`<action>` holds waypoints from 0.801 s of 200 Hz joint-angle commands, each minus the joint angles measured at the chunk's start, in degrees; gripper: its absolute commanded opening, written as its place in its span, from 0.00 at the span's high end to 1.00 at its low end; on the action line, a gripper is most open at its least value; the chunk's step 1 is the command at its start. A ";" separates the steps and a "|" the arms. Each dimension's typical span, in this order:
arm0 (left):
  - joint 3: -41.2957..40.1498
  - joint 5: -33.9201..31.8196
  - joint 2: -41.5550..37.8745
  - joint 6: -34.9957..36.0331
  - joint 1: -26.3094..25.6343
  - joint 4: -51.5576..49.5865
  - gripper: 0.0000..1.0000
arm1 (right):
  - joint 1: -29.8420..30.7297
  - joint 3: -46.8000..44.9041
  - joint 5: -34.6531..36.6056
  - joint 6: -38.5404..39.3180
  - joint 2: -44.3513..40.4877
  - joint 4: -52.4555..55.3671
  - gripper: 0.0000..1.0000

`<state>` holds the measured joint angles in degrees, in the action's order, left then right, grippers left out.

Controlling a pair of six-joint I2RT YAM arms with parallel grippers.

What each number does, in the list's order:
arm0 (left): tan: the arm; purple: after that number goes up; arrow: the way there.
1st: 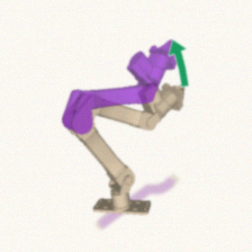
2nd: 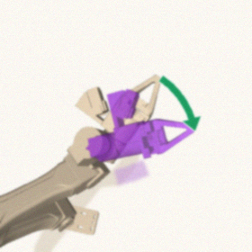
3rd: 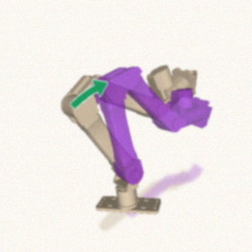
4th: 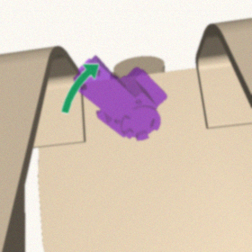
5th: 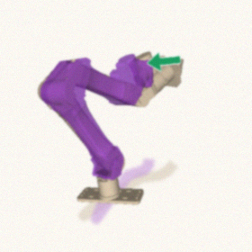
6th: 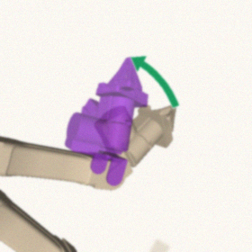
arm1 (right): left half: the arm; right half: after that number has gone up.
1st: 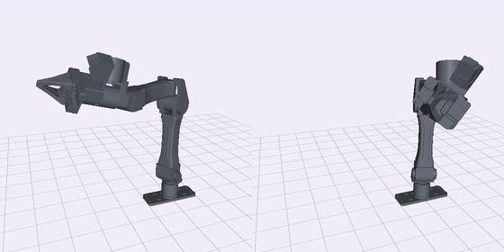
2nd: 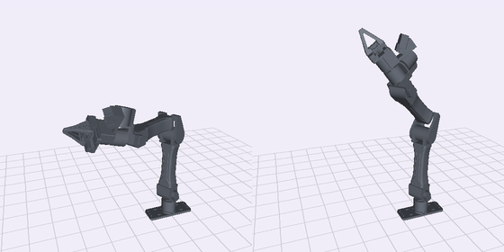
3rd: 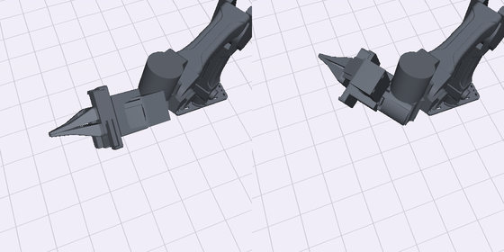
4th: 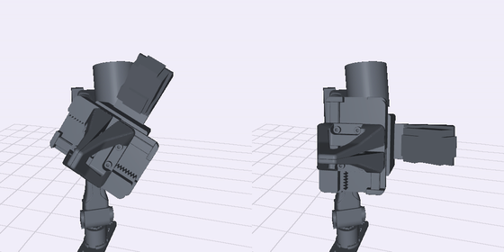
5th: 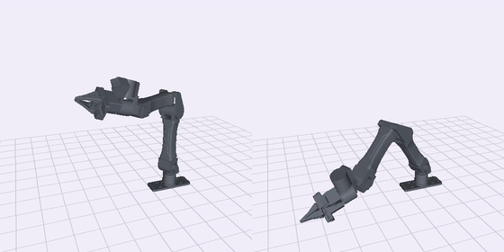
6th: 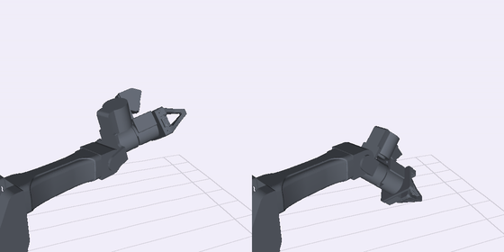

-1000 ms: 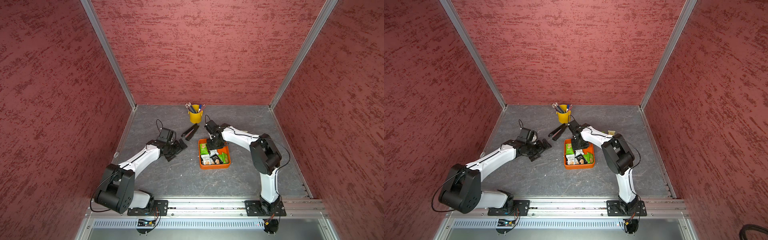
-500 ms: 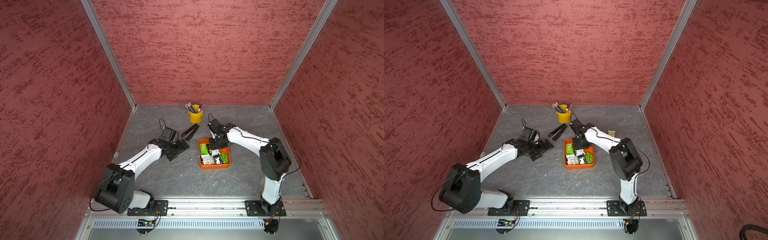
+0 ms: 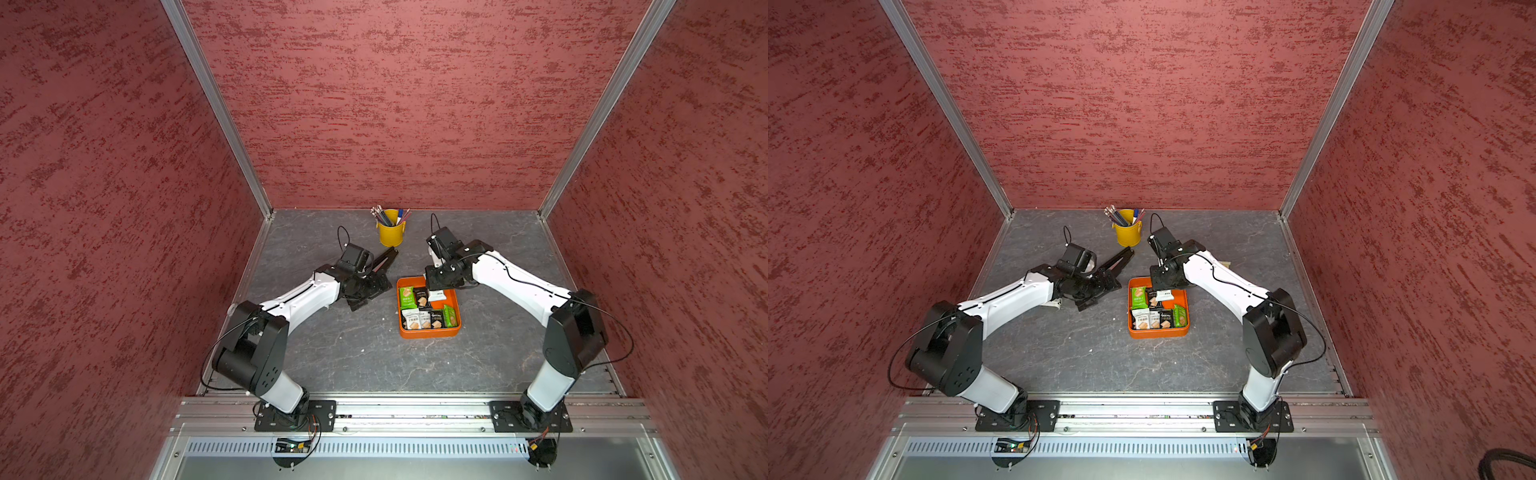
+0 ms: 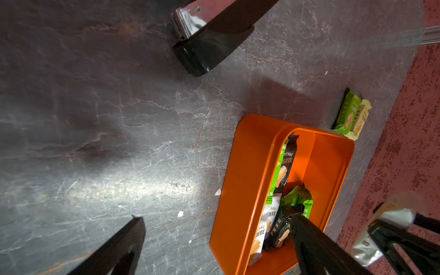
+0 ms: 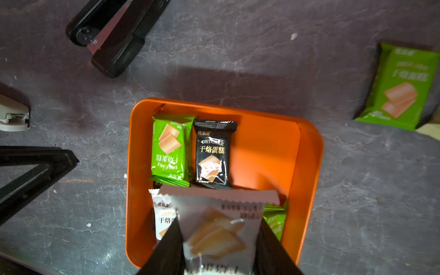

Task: Take the cookies out of the storage box
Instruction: Place the cookie at the center of the board.

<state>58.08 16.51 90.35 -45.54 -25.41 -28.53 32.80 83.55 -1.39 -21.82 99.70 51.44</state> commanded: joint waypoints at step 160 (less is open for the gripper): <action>15.67 1.37 13.68 1.72 0.65 -1.06 0.00 | -33.01 4.11 1.21 11.15 10.42 0.81 0.59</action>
<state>71.26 17.19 102.54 -44.84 -25.28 -28.75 2.52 84.93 -0.86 -11.70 107.70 53.19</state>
